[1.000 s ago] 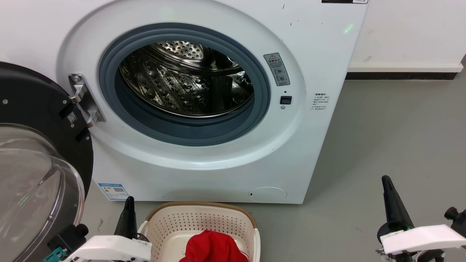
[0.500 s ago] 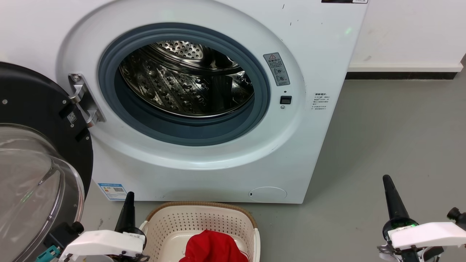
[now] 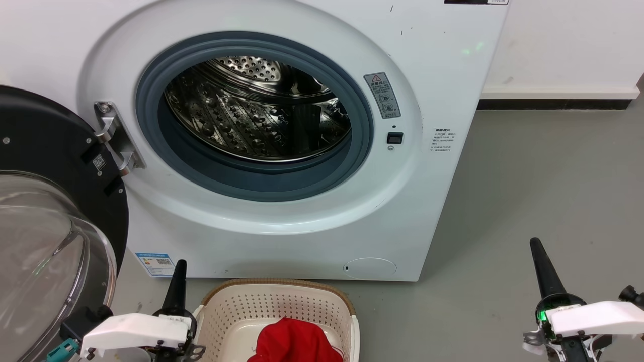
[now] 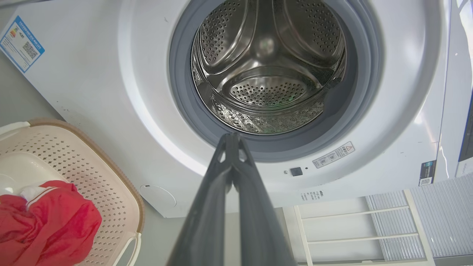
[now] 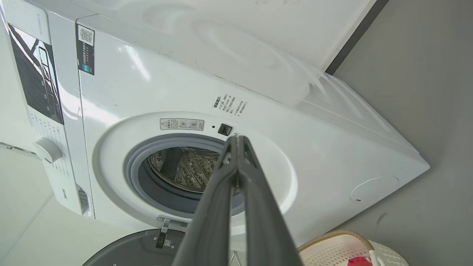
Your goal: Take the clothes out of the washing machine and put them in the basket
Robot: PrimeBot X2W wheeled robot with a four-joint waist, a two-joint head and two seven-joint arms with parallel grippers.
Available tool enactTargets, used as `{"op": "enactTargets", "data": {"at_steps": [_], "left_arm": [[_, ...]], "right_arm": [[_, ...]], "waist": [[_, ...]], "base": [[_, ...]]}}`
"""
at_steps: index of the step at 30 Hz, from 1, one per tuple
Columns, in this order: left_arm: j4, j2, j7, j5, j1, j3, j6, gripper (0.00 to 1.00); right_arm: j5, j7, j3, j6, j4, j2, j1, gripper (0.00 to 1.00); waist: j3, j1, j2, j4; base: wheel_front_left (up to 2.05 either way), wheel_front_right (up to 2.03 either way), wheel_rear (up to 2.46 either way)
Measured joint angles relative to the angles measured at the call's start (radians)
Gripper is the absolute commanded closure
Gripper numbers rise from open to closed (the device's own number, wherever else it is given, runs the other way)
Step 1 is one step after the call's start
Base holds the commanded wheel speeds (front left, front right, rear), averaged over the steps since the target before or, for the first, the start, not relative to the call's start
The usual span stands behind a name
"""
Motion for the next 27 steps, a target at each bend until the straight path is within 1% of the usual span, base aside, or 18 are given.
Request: {"op": "enactTargets", "data": {"at_steps": [27], "left_arm": [[0.027, -0.001, 0.062, -0.244, -0.041, 0.031, -0.042, 1.0]], "right_arm": [[0.24, 0.066, -0.026, 0.0, 0.042, 0.0, -0.037, 1.0]], "waist": [[0.001, 0.0, 0.0, -0.001]], "base": [[0.0, 0.0, 0.0]]}}
